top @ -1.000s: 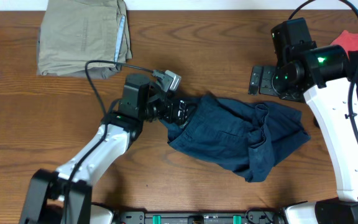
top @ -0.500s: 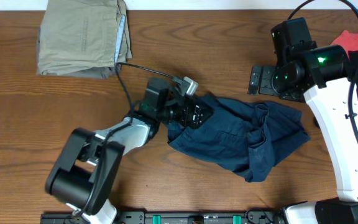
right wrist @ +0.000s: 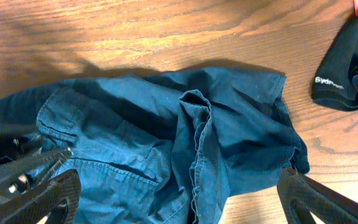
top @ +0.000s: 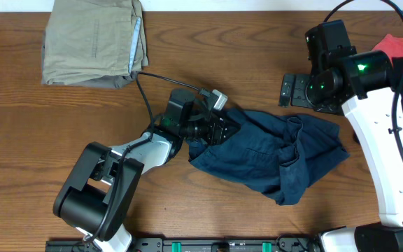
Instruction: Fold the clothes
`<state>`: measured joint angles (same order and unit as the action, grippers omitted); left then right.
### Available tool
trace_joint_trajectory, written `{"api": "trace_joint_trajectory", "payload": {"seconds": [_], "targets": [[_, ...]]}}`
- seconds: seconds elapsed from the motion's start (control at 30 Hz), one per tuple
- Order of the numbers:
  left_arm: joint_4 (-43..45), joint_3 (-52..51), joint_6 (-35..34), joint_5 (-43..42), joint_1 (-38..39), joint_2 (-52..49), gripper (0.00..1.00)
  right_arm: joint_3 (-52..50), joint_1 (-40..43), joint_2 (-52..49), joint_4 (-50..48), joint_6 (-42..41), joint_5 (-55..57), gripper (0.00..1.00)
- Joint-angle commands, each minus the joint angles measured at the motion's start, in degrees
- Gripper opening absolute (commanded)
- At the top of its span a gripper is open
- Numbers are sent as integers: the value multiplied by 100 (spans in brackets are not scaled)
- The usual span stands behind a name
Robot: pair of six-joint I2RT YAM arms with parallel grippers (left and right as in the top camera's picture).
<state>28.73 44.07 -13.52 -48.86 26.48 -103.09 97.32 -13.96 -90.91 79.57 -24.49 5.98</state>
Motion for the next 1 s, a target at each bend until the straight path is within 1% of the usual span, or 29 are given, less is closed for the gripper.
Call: {"api": "trace_joint_trajectory", "payload": {"seconds": [0.0,0.03,0.07,0.17,0.3,0.4,0.53,0.6,0.63,0.7,0.8,0.9,0.97], "targets": [[28,96,68,-442,7,-31,20,-39,0,15,-9,83,15,99],[31,96,48,-470,7,-31,11,-52,2,15,-13,83,15,99],[28,96,-7,-470,7,-28,6,-66,2,15,-15,83,15,99],[28,96,-59,-546,-7,7,6,-114,0,15,-24,83,15,99],[-166,96,-59,-949,-221,297,6,-223,2,15,-55,83,15,99],[-874,96,-4,-964,-588,804,6,-308,2,13,-90,83,15,99],[-2153,96,391,-955,-1268,1768,6,-348,0,13,-111,85,-7,99],[-2822,96,535,-798,-1624,2284,6,-348,0,13,-114,85,-72,99],[-3292,96,682,-649,-1853,2627,6,-348,0,13,-120,96,-129,99],[-3960,96,887,-411,-2138,3106,6,-348,0,13,-153,149,-284,99],[-4843,96,1084,59,-2409,3740,6,-348,-4,13,-184,363,-684,99],[-5412,96,1119,675,-2448,4157,6,-348,-57,11,-181,704,-1397,99],[-5657,94,1117,1045,-2448,4288,6,-348,-131,11,-179,1126,-1956,99]]}}
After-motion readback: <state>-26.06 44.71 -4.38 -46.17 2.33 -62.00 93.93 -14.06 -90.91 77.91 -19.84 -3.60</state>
